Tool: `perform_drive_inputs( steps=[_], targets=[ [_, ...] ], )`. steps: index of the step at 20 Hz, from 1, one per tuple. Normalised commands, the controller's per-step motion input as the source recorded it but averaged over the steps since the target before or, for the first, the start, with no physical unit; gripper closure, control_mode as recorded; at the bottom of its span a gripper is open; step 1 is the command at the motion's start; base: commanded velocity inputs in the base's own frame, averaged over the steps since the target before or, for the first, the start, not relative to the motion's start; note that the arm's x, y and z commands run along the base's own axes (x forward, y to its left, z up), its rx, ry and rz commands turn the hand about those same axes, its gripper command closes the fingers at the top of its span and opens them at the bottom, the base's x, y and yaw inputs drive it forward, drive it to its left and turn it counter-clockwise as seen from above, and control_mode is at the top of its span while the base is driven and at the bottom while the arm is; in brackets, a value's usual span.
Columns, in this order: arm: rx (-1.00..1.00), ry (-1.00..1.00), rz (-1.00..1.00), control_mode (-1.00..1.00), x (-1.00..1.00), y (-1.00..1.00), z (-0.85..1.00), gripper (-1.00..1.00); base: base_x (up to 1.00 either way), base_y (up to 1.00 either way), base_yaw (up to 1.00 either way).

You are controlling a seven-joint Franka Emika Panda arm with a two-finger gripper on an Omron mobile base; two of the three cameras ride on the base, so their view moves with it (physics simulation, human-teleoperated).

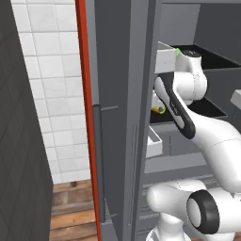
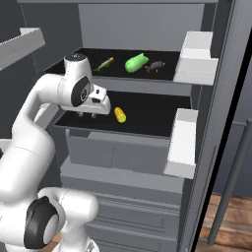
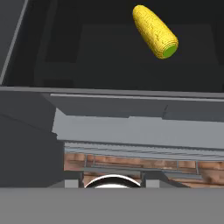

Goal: Place one corn and one fish in each tupperware on the nearby counter, to pack two identical lunches.

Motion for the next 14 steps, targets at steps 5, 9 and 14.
perform_drive_inputs(
  steps=[5,9,14],
  targets=[
    [0.00,-0.07,0.01,-1.00,-0.10,-0.06,0.00,-1.00,0.00,0.00,0.00],
    [0.00,-0.18,0.00,-1.00,-0.19,0.00,0.30,-1.00,0.00,0.00,0.00],
    [0.00,-0.32,0.00,-1.00,0.00,0.00,0.62,-1.00,0.00,0.00,0.00]
  ],
)
